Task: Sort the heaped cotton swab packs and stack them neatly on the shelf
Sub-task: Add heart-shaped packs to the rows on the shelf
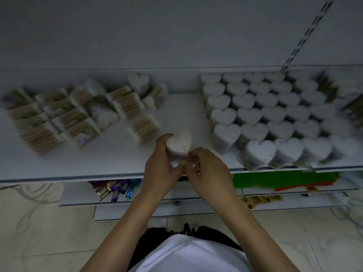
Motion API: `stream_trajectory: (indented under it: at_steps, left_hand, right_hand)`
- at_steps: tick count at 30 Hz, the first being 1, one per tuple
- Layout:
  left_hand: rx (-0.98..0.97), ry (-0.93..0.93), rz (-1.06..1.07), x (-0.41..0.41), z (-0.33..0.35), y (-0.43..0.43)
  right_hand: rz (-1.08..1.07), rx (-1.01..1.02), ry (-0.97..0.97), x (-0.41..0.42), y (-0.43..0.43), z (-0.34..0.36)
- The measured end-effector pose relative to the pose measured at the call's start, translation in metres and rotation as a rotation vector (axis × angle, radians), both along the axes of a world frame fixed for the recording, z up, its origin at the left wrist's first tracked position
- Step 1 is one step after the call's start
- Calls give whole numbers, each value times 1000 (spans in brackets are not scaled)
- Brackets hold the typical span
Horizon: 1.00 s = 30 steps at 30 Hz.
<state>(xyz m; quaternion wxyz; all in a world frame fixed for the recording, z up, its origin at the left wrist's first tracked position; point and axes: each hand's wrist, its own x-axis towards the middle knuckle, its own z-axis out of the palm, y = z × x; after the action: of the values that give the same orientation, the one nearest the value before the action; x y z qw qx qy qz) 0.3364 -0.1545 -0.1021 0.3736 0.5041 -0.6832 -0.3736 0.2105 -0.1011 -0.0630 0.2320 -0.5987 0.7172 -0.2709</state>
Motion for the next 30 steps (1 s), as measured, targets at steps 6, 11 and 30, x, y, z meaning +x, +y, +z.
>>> stream_trajectory:
  at_steps: [6, 11, 30]
  left_hand:
    - [-132, 109, 20, -30, 2, 23]
    - [-177, -11, -130, -53, -5, 34]
    - [-190, 72, -115, -85, -7, 34]
  right_hand:
    - [-68, -509, 159, -17, 26, 3]
    - [-76, -630, 287, -36, 45, -13]
    - [-111, -519, 319, -63, 39, -13]
